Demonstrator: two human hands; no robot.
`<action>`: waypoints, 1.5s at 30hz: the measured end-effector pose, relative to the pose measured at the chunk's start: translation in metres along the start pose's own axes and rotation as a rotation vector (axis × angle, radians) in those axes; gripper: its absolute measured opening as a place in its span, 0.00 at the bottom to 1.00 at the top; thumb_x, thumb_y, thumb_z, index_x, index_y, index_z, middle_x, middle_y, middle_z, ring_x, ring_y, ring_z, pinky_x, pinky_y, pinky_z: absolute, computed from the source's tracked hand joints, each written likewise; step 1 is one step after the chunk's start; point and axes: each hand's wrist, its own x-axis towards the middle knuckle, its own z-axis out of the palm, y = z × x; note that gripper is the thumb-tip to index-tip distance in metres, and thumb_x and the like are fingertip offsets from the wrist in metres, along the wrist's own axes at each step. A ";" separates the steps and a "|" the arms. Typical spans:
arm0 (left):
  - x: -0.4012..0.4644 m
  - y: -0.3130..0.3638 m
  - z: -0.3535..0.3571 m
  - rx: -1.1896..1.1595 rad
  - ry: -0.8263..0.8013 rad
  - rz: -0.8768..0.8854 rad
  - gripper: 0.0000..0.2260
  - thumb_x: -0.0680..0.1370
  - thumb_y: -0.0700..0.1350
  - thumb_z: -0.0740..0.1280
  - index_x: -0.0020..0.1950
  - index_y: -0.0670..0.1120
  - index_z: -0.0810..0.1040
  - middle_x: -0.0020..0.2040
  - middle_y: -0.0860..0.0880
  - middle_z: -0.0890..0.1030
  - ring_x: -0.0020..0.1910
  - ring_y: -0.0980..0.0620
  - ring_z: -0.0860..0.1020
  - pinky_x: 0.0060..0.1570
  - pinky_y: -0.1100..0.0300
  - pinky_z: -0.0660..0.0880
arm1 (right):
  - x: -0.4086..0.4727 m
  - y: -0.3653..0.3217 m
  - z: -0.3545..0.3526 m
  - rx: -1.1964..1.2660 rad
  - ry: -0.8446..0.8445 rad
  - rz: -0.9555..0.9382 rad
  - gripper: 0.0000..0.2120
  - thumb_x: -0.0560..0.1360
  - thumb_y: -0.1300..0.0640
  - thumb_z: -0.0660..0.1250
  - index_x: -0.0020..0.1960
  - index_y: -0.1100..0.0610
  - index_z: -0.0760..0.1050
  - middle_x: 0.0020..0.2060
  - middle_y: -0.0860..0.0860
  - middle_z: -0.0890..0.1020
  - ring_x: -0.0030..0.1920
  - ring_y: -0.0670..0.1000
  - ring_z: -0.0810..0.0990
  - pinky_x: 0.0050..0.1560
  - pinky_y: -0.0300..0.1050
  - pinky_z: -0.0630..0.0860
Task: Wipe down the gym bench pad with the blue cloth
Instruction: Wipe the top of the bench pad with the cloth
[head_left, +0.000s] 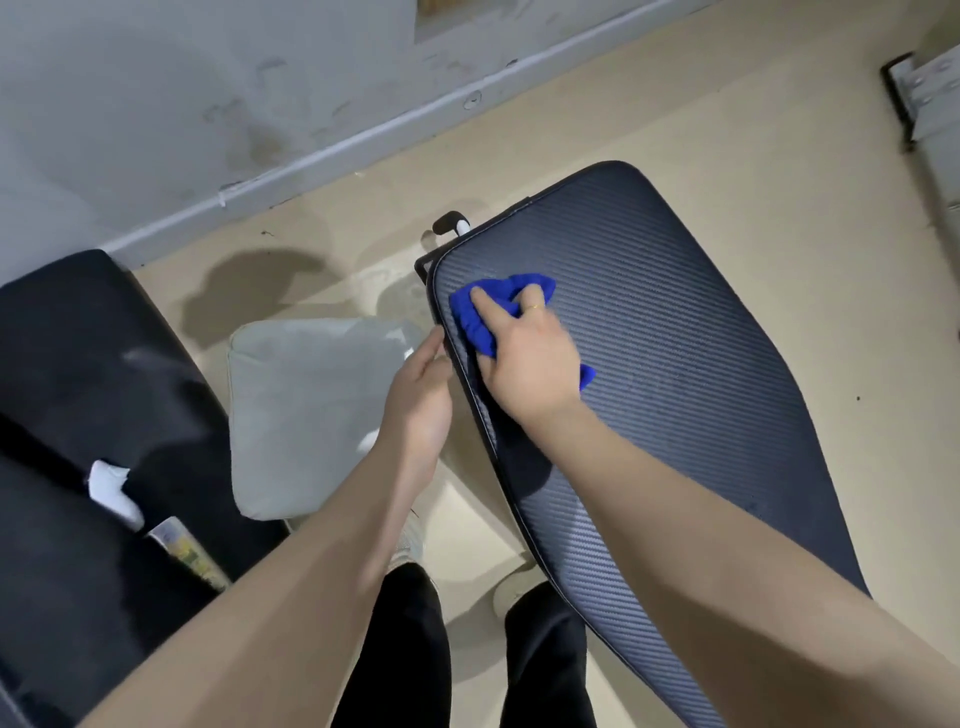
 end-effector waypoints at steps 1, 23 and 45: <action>0.000 0.001 -0.002 0.020 -0.008 -0.020 0.19 0.80 0.37 0.54 0.69 0.49 0.70 0.63 0.55 0.75 0.60 0.58 0.72 0.55 0.70 0.69 | -0.014 0.000 0.001 -0.003 -0.026 -0.111 0.27 0.72 0.54 0.65 0.70 0.49 0.67 0.54 0.61 0.72 0.44 0.62 0.77 0.38 0.51 0.73; -0.051 -0.075 0.030 0.162 -0.057 -0.060 0.35 0.75 0.31 0.59 0.75 0.58 0.55 0.69 0.55 0.71 0.69 0.52 0.70 0.70 0.52 0.65 | -0.059 0.101 -0.007 -0.013 -0.048 -0.215 0.27 0.66 0.55 0.71 0.65 0.48 0.74 0.52 0.61 0.75 0.40 0.62 0.79 0.34 0.52 0.77; -0.055 -0.088 0.073 0.282 0.338 -0.022 0.37 0.74 0.30 0.54 0.74 0.63 0.52 0.69 0.58 0.71 0.61 0.53 0.74 0.64 0.54 0.72 | -0.132 0.123 0.009 0.069 -0.094 -0.248 0.30 0.64 0.55 0.73 0.66 0.50 0.72 0.48 0.60 0.74 0.40 0.61 0.78 0.34 0.51 0.80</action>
